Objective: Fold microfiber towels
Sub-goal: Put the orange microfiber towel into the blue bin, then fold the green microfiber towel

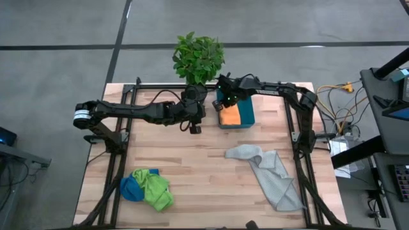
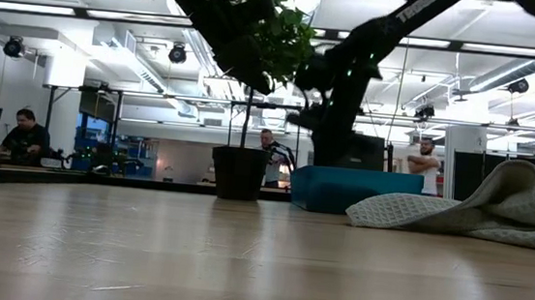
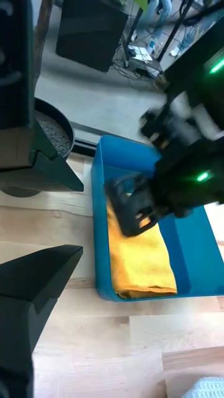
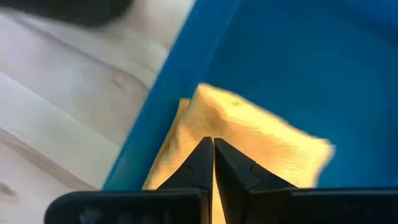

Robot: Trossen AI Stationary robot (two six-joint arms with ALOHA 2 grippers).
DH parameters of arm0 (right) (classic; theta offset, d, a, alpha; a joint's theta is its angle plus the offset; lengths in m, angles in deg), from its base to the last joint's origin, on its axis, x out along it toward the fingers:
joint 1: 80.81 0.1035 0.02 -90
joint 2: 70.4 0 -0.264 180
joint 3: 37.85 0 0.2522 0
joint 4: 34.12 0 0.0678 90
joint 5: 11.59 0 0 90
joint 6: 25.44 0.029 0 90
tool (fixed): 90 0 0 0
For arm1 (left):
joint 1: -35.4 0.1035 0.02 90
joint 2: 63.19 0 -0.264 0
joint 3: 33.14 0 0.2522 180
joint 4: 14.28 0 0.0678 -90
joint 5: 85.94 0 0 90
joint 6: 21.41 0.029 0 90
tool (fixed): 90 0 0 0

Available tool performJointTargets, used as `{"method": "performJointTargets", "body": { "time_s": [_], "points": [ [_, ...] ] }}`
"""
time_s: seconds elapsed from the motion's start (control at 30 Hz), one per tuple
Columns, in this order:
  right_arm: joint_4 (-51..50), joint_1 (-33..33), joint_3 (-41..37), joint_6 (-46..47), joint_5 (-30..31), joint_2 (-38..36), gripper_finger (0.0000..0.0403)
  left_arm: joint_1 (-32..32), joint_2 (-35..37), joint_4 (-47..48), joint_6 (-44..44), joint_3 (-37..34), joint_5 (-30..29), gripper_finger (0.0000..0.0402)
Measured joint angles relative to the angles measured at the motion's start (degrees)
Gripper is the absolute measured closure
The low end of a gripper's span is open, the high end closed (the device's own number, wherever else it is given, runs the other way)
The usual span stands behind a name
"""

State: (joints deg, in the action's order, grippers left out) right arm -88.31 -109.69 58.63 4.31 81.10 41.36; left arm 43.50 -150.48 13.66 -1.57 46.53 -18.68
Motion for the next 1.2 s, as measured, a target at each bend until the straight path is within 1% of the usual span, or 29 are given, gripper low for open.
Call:
{"method": "performJointTargets", "body": {
  "time_s": [0.13, 0.47, 0.53, 0.67, 0.73, 0.83, 0.97, 1.07, 1.13, 1.2],
  "points": [
    [-3.1, 0.0, -1.0, -0.1, 3.7, -2.2, 0.0394, 0.0, 0.0, 0.0, 0.0, 0.0, 0.0, 0.0265],
    [-3.2, -0.1, -6.9, 1.0, 1.8, -1.9, 0.0394, -0.1, 0.0, -1.1, 0.0, 0.0, 0.0, 0.0265],
    [-3.2, -0.1, -7.6, 1.7, 1.9, -3.9, 0.0394, -0.1, 0.0, -1.5, 0.4, 0.0, 0.0, 0.0265],
    [-3.2, 0.4, -8.6, 1.8, 3.8, -10.4, 0.0394, -0.1, 0.0, -1.7, 6.4, 0.0, 0.0, 0.0265],
    [-3.2, 1.0, -9.4, 1.4, 5.2, -14.5, 0.0394, -0.1, 0.1, -1.7, 6.3, 0.0, 0.0, 0.0265],
    [-3.1, 2.2, -11.3, -0.3, 6.2, -21.9, 0.0394, -0.3, 1.1, -1.4, 3.4, 0.0, 0.4, 0.0265],
    [-2.4, 5.0, -15.4, -2.1, 6.4, -32.3, 0.0394, -1.1, 3.8, 0.8, 2.6, 0.0, 5.5, 0.0265],
    [0.5, 8.5, -19.8, -2.5, 6.2, -40.4, 0.0394, -1.7, 6.7, 3.9, -2.8, 0.0, 11.7, 0.0265],
    [3.8, 11.4, -23.7, -2.4, 5.1, -45.6, 0.0394, -2.0, 8.9, 6.5, -9.2, 0.0, 18.8, 0.0265],
    [9.4, 14.7, -27.9, -2.0, 2.7, -50.6, 0.0394, -2.3, 10.8, 9.5, -15.7, 0.0, 27.6, 0.0265]
  ]
}}
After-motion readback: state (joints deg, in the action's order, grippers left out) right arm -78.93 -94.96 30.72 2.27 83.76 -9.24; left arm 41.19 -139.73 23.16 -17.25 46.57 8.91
